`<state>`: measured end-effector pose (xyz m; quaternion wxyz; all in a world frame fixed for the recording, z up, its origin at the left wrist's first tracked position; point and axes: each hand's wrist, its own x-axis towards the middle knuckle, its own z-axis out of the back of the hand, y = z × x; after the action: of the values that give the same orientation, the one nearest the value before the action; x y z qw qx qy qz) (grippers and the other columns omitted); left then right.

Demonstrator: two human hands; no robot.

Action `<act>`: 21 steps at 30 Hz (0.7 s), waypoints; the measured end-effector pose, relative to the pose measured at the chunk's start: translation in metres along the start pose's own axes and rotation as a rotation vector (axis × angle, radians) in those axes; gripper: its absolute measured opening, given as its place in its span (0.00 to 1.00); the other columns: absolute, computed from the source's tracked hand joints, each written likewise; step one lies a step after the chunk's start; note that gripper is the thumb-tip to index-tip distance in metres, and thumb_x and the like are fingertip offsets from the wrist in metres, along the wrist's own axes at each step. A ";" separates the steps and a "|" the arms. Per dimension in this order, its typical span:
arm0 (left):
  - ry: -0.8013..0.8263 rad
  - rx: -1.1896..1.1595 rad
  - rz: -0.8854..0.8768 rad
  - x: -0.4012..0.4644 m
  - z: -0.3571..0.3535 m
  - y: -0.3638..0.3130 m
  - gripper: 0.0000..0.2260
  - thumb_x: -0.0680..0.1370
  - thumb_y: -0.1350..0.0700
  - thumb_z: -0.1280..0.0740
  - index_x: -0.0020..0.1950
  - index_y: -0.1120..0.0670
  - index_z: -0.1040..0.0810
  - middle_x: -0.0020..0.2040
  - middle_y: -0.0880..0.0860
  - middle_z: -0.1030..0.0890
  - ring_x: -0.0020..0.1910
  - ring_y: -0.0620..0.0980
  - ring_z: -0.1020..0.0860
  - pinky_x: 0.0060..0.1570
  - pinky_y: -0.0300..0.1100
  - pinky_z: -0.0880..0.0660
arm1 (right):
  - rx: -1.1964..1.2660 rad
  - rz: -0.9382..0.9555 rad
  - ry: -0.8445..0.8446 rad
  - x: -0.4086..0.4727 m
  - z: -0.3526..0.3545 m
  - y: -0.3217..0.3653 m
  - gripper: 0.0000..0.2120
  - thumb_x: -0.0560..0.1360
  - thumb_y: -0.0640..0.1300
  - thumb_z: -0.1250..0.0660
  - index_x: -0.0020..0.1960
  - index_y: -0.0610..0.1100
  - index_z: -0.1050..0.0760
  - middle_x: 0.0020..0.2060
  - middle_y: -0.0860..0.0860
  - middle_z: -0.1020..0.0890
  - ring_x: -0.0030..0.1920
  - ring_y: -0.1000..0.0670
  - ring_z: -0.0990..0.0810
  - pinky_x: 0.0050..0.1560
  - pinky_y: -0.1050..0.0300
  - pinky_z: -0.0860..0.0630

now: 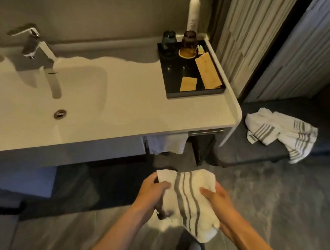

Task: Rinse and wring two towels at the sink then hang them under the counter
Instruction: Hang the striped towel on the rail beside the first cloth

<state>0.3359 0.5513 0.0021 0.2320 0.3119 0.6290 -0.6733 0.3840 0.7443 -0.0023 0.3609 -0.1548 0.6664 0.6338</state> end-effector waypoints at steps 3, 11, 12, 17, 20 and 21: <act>-0.016 -0.035 0.036 0.018 -0.026 0.027 0.16 0.74 0.60 0.30 0.59 0.46 0.20 0.54 0.52 0.15 0.53 0.53 0.17 0.56 0.55 0.20 | -0.009 -0.063 -0.024 0.023 0.021 -0.018 0.20 0.79 0.35 0.33 0.70 0.42 0.28 0.56 0.43 0.19 0.55 0.40 0.19 0.56 0.44 0.22; -0.060 -0.103 0.043 0.104 -0.100 0.049 0.22 0.74 0.59 0.32 0.65 0.42 0.23 0.61 0.51 0.20 0.59 0.53 0.22 0.59 0.58 0.23 | -0.084 0.056 0.050 0.123 0.082 -0.031 0.17 0.80 0.35 0.36 0.67 0.45 0.27 0.56 0.47 0.19 0.53 0.45 0.20 0.56 0.46 0.23; -0.074 -0.108 0.024 0.114 -0.109 0.048 0.22 0.74 0.61 0.32 0.65 0.43 0.23 0.61 0.51 0.20 0.60 0.54 0.22 0.60 0.58 0.23 | -0.098 0.076 0.060 0.134 0.086 -0.029 0.17 0.81 0.34 0.37 0.67 0.45 0.28 0.56 0.45 0.19 0.54 0.44 0.20 0.56 0.43 0.22; -0.079 -0.290 -0.221 0.156 -0.129 0.001 0.19 0.77 0.69 0.36 0.61 0.50 0.20 0.55 0.53 0.16 0.54 0.53 0.18 0.55 0.52 0.21 | -0.119 0.324 0.099 0.177 0.090 0.017 0.14 0.82 0.40 0.38 0.63 0.55 0.26 0.57 0.51 0.18 0.59 0.48 0.19 0.61 0.45 0.23; -0.028 -0.500 -0.284 0.190 -0.129 -0.023 0.12 0.78 0.71 0.39 0.51 0.58 0.20 0.46 0.57 0.16 0.43 0.54 0.16 0.45 0.48 0.21 | -0.113 0.368 0.063 0.210 0.078 0.038 0.09 0.82 0.41 0.37 0.55 0.54 0.22 0.50 0.55 0.18 0.53 0.53 0.19 0.50 0.59 0.21; -0.064 -0.494 -0.261 0.205 -0.131 -0.023 0.10 0.78 0.71 0.39 0.48 0.58 0.21 0.45 0.58 0.17 0.41 0.54 0.17 0.43 0.47 0.22 | -0.119 0.362 0.049 0.221 0.072 0.036 0.09 0.82 0.40 0.37 0.59 0.50 0.22 0.52 0.52 0.17 0.54 0.52 0.18 0.50 0.60 0.20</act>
<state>0.1940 0.6996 -0.1294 0.2321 0.1409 0.8012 -0.5332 0.2281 0.8735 -0.1210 0.2147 -0.0689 0.6535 0.7225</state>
